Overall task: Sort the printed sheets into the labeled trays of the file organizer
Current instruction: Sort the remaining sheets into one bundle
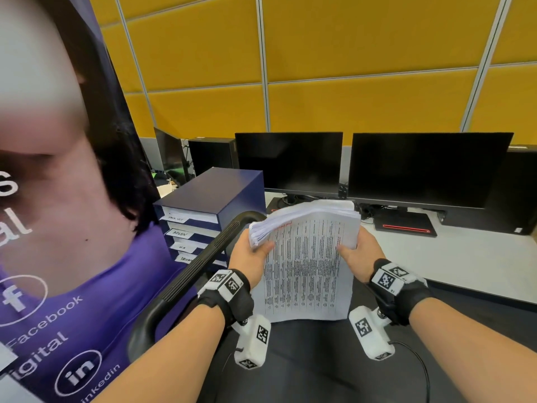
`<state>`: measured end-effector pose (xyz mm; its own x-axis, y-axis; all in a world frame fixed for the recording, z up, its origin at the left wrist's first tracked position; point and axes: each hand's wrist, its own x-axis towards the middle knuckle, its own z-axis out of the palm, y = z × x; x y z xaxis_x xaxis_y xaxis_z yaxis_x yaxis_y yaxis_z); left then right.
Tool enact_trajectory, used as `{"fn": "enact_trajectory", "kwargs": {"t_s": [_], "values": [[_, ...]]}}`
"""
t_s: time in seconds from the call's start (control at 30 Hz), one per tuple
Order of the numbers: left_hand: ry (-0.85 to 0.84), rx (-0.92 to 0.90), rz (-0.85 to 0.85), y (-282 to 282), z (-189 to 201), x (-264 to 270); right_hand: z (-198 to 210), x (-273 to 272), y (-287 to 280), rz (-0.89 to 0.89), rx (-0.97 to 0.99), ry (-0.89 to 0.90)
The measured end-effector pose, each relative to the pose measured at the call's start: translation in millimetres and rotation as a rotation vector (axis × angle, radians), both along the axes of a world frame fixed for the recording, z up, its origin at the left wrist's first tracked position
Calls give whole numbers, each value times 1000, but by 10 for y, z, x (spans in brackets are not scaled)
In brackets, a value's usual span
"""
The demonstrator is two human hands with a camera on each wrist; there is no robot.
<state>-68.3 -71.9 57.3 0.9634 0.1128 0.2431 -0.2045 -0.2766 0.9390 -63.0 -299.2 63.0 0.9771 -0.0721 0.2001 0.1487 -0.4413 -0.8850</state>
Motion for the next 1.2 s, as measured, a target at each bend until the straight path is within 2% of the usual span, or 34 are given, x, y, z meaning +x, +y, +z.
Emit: {"fn": "enact_trajectory", "kwargs": {"t_s": [0.13, 0.27, 0.43, 0.53, 0.63, 0.9, 1.2], "values": [[-33, -41, 66, -1, 37, 66, 31, 78, 2, -17, 25, -18], [54, 79, 68, 14, -246, 60, -263, 135, -30, -8, -69, 77], [98, 76, 100, 29, -503, 38, -467, 113, -66, -5, -98, 200], [76, 7, 147, 4, -516, 14, -535, 136, -79, 11, -122, 207], [100, -70, 123, -35, -515, -6, -612, 189, -101, 21, -123, 200], [158, -71, 122, -65, -550, 55, -675, 214, -125, 53, -108, 225], [144, -47, 167, -92, -497, -8, -613, 206, -97, 36, -142, 219]]}}
